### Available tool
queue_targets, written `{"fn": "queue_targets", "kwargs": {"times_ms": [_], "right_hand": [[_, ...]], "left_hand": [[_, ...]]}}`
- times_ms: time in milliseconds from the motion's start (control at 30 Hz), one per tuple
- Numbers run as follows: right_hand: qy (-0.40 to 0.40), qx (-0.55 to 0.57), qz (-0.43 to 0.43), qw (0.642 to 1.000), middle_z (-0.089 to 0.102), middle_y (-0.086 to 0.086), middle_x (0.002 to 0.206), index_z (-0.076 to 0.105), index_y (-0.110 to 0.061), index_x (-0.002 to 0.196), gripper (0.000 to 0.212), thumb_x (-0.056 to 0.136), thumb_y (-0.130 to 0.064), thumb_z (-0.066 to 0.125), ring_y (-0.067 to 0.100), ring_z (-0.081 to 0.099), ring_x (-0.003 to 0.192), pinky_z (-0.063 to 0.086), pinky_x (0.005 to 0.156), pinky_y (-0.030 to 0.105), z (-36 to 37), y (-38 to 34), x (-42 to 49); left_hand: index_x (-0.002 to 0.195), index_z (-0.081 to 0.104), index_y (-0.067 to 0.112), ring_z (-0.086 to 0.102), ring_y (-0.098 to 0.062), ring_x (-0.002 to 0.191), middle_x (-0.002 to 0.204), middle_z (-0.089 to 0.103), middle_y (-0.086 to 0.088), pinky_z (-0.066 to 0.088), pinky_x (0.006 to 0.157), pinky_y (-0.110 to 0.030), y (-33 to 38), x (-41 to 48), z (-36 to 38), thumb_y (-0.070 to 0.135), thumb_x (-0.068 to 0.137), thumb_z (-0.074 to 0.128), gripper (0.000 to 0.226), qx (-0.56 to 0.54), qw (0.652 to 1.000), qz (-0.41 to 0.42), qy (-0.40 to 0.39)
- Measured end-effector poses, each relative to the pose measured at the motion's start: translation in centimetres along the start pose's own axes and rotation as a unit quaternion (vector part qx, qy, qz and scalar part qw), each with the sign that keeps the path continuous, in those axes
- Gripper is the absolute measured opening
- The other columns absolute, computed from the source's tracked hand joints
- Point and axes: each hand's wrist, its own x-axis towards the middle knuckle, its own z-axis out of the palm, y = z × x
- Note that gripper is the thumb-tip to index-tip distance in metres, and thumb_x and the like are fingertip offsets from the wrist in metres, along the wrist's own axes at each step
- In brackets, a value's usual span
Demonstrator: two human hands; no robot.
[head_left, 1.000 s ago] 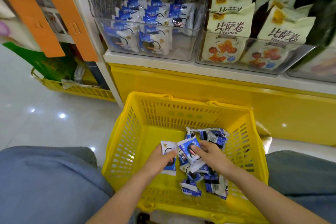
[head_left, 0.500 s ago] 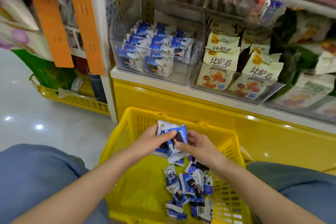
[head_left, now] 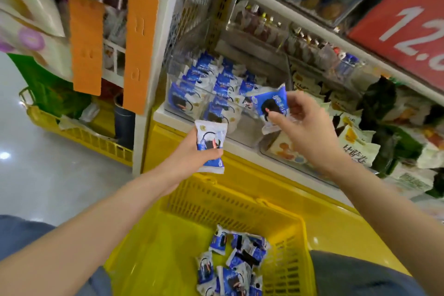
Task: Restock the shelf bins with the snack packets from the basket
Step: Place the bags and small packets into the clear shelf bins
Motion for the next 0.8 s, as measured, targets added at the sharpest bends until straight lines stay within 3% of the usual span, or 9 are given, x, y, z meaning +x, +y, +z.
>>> {"fn": "queue_targets", "kwargs": {"times_ms": [67, 167, 300, 400, 567, 667, 800], "right_hand": [[0.048, -0.041, -0.028, 0.998, 0.058, -0.010, 0.099, 0.056, -0.027, 0.108, 0.025, 0.085, -0.025, 0.066, 0.001, 0.053, 0.085, 0.035, 0.072, 0.000, -0.3, -0.9, 2.6], [0.071, -0.109, -0.036, 0.991, 0.059, 0.001, 0.110, 0.056, -0.015, 0.118, 0.034, 0.086, -0.024, 0.065, 0.010, 0.053, 0.095, 0.039, 0.082, 0.018, -0.3, -0.9, 6.5], [-0.020, -0.220, 0.044, 0.974, 0.060, 0.007, 0.116, 0.053, -0.013, 0.121, 0.041, 0.084, -0.026, 0.068, 0.017, 0.053, 0.094, 0.043, 0.079, 0.027, 1.4, 0.9, 10.7], [-0.109, -0.334, 0.029, 0.936, 0.061, 0.013, 0.113, 0.055, -0.011, 0.117, 0.039, 0.084, -0.026, 0.068, 0.025, 0.057, 0.095, 0.042, 0.072, 0.030, 3.0, 2.5, 12.7], [-0.157, -0.368, 0.069, 0.914, 0.060, 0.012, 0.120, 0.055, -0.009, 0.121, 0.046, 0.081, -0.024, 0.071, 0.028, 0.058, 0.106, 0.043, 0.079, 0.031, 5.1, 3.5, 14.8], [-0.217, -0.375, 0.076, 0.898, 0.059, 0.008, 0.121, 0.056, -0.011, 0.121, 0.046, 0.080, -0.024, 0.073, 0.024, 0.057, 0.107, 0.044, 0.084, 0.030, 5.6, 3.9, 15.7], [-0.266, -0.388, 0.066, 0.880, 0.060, 0.010, 0.112, 0.058, -0.009, 0.112, 0.039, 0.080, -0.024, 0.073, 0.023, 0.056, 0.096, 0.044, 0.080, 0.030, 6.2, 4.5, 15.9]], "left_hand": [[0.112, 0.042, 0.035, 0.056, 0.009, 0.081, 0.093, 0.056, 0.023, 0.042, 0.055, -0.009, 0.6, 0.7, -0.4, 0.014, 0.090, 0.056, 0.033, -0.009, 0.999, 0.003, 0.032], [0.115, 0.044, 0.030, 0.054, 0.005, 0.086, 0.101, 0.059, 0.014, 0.041, 0.061, -0.010, 1.4, 1.7, -1.4, 0.011, 0.091, 0.054, 0.032, -0.044, 0.997, 0.014, 0.068], [0.118, 0.043, 0.034, 0.056, 0.009, 0.089, 0.099, 0.058, 0.023, 0.046, 0.059, -0.007, 2.6, 2.2, -2.2, 0.015, 0.090, 0.058, 0.037, -0.044, 0.996, 0.047, 0.059], [0.112, 0.042, 0.035, 0.057, 0.008, 0.087, 0.098, 0.057, 0.021, 0.046, 0.056, -0.004, 3.5, 2.5, -2.8, 0.017, 0.089, 0.060, 0.034, -0.029, 0.994, 0.073, 0.071], [0.112, 0.044, 0.028, 0.057, -0.007, 0.104, 0.112, 0.058, 0.008, 0.046, 0.073, -0.014, 4.5, 3.1, -4.0, 0.018, 0.090, 0.058, 0.029, -0.016, 0.992, 0.079, 0.098], [0.117, 0.044, 0.027, 0.058, -0.004, 0.099, 0.111, 0.058, 0.009, 0.049, 0.065, -0.010, 4.7, 3.6, -4.5, 0.018, 0.089, 0.058, 0.033, -0.028, 0.992, 0.073, 0.101], [0.106, 0.047, 0.029, 0.056, 0.007, 0.082, 0.097, 0.059, 0.015, 0.046, 0.053, -0.004, 4.7, 4.2, -4.8, 0.020, 0.089, 0.059, 0.023, -0.055, 0.992, 0.066, 0.096]]}}
